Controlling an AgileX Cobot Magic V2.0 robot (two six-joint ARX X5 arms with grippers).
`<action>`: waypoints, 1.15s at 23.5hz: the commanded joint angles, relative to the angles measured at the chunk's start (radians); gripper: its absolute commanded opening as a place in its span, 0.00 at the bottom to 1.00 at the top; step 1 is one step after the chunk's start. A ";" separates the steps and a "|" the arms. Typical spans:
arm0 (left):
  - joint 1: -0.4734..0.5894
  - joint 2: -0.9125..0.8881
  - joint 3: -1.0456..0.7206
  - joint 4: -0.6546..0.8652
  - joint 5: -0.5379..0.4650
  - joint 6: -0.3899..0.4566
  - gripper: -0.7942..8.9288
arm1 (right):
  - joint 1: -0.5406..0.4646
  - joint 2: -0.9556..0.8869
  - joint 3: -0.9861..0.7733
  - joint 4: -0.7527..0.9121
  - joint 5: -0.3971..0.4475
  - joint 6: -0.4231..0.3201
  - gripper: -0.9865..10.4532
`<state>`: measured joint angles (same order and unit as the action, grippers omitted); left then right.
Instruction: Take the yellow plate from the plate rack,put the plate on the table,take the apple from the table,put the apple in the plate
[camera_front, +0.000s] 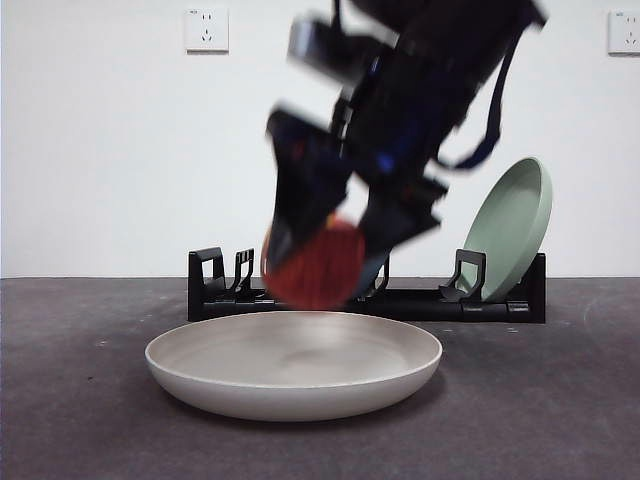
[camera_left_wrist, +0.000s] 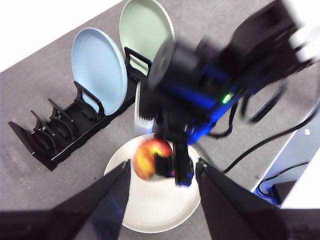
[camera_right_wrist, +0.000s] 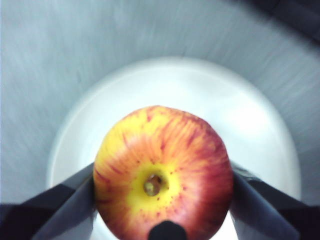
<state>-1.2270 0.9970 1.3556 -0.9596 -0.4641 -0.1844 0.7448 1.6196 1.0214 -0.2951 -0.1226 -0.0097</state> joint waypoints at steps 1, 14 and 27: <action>-0.002 0.000 -0.005 -0.006 -0.003 -0.003 0.30 | 0.011 0.066 0.000 0.009 0.029 0.016 0.08; -0.002 0.000 -0.005 -0.007 -0.002 -0.005 0.30 | 0.018 0.122 0.000 -0.018 0.026 0.009 0.53; -0.002 0.000 -0.005 -0.008 -0.002 -0.005 0.30 | 0.018 0.104 0.013 0.014 0.027 0.019 0.61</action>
<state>-1.2270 0.9974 1.3556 -0.9688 -0.4641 -0.1848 0.7597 1.7256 1.0264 -0.2871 -0.0952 0.0010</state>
